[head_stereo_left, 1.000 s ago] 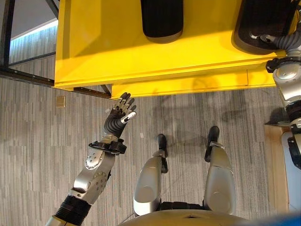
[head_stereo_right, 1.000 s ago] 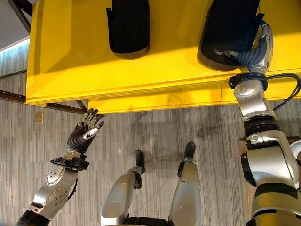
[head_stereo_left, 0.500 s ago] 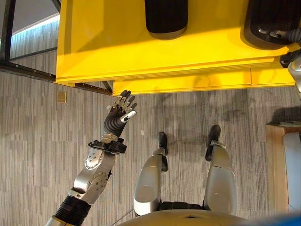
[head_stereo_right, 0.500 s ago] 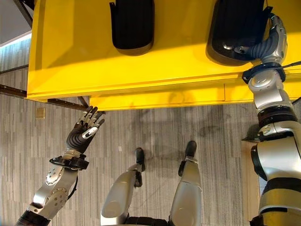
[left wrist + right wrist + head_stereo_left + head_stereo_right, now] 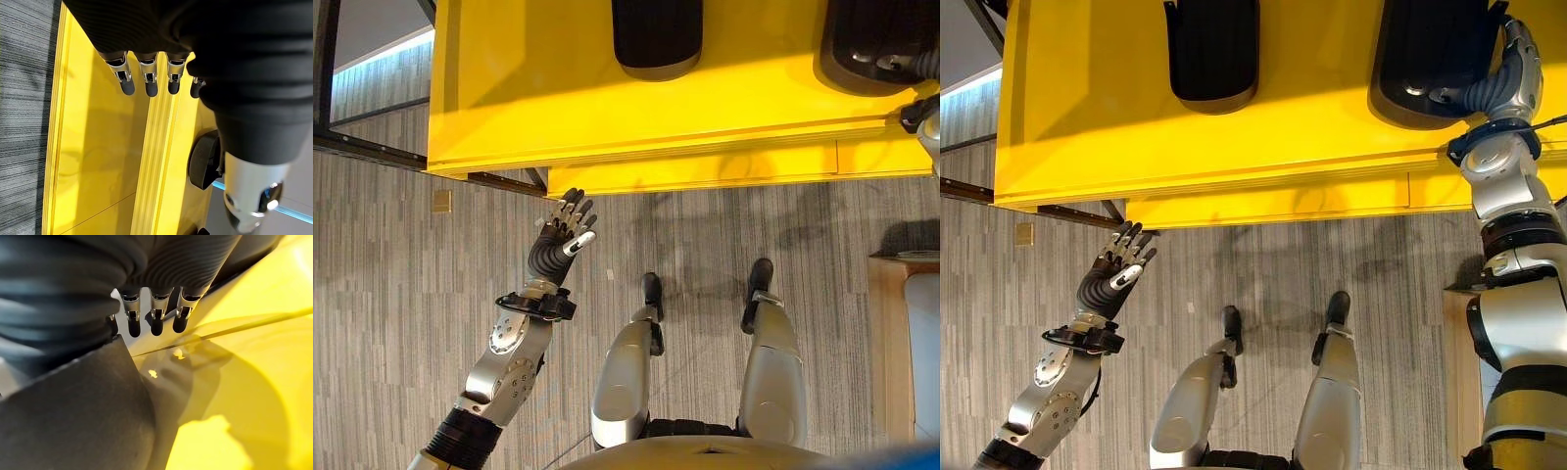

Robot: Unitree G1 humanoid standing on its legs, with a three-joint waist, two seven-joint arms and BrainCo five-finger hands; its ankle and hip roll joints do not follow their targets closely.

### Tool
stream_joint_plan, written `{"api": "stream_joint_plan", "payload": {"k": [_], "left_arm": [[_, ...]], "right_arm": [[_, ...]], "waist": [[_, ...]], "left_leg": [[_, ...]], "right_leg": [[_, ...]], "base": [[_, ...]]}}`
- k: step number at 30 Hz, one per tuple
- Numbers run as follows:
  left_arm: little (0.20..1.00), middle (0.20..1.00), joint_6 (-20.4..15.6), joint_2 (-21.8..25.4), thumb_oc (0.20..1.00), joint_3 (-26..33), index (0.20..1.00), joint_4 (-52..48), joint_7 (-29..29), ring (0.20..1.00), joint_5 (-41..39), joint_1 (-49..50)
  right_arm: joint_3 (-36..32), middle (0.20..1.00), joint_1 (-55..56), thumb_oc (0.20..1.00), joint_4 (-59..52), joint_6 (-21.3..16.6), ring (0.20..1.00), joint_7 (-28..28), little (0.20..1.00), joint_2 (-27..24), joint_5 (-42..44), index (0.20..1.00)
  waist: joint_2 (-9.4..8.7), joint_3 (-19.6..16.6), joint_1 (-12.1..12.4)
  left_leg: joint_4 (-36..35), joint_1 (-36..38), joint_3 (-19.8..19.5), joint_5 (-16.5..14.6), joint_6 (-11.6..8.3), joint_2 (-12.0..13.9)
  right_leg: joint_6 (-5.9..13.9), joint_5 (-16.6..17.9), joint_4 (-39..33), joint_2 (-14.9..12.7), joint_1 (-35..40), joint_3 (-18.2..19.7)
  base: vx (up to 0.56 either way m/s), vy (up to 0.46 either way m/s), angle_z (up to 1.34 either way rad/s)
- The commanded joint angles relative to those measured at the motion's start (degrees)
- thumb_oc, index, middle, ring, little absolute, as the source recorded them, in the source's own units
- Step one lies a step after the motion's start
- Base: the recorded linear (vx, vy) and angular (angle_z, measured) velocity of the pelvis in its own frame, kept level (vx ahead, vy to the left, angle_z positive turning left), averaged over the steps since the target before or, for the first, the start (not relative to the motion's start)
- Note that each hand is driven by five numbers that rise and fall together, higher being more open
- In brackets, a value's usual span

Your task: Move parts from the plastic box to the shelf.

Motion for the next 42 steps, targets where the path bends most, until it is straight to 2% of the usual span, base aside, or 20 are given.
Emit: {"api": "stream_joint_plan", "payload": {"k": [1, 29, 42], "left_arm": [[1.000, 1.000, -3.89, 2.41, 1.000, 1.86, 1.000, -5.96, -1.25, 1.000, 0.56, 2.88], [1.000, 1.000, -4.88, 3.56, 1.000, 3.36, 1.000, -5.98, -1.32, 1.000, 0.44, 3.43], [1.000, 1.000, -5.09, 3.82, 1.000, 4.01, 1.000, -5.19, -1.91, 1.000, 0.29, 4.00]], "right_arm": [[4.81, 1.000, -2.77, 1.000, 1.71, 0.21, 1.000, 2.25, 1.000, -1.12, -3.38, 1.000], [11.27, 1.000, -12.05, 1.000, 2.01, -0.05, 1.000, 2.30, 1.000, -2.50, -4.50, 1.000], [12.91, 1.000, -12.12, 1.000, 1.09, -1.00, 1.000, 4.04, 1.000, -4.49, -4.11, 1.000]], "waist": [[-0.61, 0.29, 1.21], [-0.51, 0.29, 1.95], [-0.51, 0.29, 1.92]], "left_leg": [[3.09, -2.25, -1.76, 0.52, 0.79, 1.71], [3.68, -3.80, -2.19, 0.55, 0.76, 1.21], [3.47, -3.93, -2.29, 0.79, 0.67, 1.21]], "right_leg": [[3.55, -5.63, 4.42, -0.73, 3.20, 0.16], [3.41, -5.72, 5.54, -0.97, 1.36, 0.54], [3.29, -5.83, 5.75, -0.79, 1.06, 0.72]], "base": [[0.00, 0.000, 0.00], [0.00, -0.001, 0.00], [0.00, 0.000, 0.00]]}}
